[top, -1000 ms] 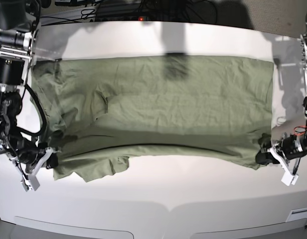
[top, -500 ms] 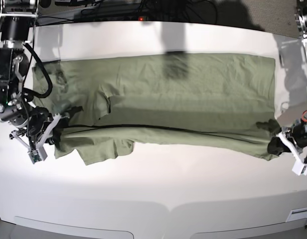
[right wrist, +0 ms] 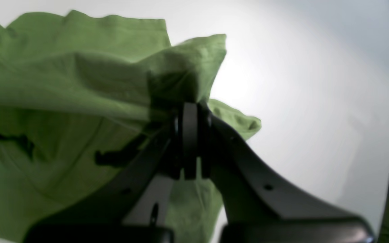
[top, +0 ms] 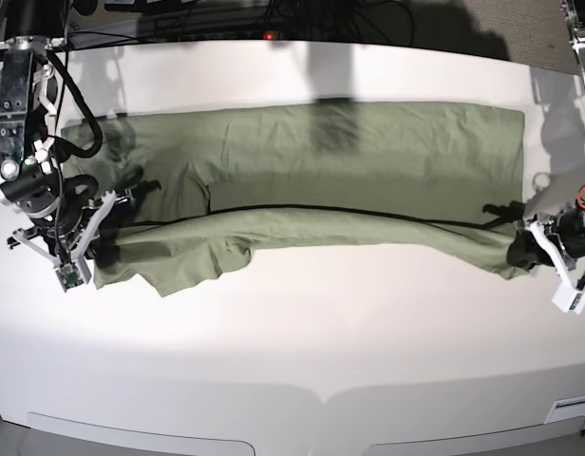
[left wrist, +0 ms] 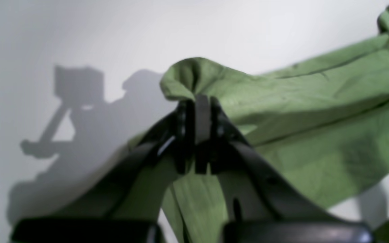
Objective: Fold the T-shirt properly
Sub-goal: 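Lift the gripped side edge and fold it over toward the shoulders, then lay the folded edge down along the shoulder edge with both grippers, then release the fabric and regrasp the folded strip's ends with both grippers, then grasp the strip end with the left gripper and fold it toward the middle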
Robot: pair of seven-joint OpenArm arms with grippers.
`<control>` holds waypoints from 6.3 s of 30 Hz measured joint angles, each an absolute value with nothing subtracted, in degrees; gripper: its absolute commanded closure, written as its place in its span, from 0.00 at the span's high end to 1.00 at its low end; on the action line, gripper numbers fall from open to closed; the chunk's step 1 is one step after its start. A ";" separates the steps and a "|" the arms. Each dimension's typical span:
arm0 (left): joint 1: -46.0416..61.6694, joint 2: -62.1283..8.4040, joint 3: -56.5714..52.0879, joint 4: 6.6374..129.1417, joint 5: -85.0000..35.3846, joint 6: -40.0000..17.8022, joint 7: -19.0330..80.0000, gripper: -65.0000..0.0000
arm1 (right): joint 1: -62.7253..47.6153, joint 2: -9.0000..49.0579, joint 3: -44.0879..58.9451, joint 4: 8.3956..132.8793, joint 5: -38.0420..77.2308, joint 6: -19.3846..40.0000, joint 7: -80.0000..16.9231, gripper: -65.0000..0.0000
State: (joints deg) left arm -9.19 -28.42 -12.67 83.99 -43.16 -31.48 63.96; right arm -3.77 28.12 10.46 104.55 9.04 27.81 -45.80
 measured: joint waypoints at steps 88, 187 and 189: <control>13.15 -28.47 -12.67 104.38 -27.86 -22.44 64.27 0.36 | -27.79 28.14 10.46 115.94 -1.83 13.50 -51.33 0.42; -27.73 -37.95 -12.82 26.63 -28.80 -39.62 43.62 0.70 | 7.49 16.97 10.57 93.86 12.36 19.79 -50.00 0.42; -28.60 -37.95 -12.82 24.34 -32.62 -39.62 45.58 0.70 | 7.46 16.97 10.57 93.86 12.23 19.79 -50.02 0.42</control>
State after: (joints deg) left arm -28.60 -37.95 -12.82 24.34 -32.62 -39.62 45.58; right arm 7.46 16.97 10.57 93.86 12.23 19.79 -50.02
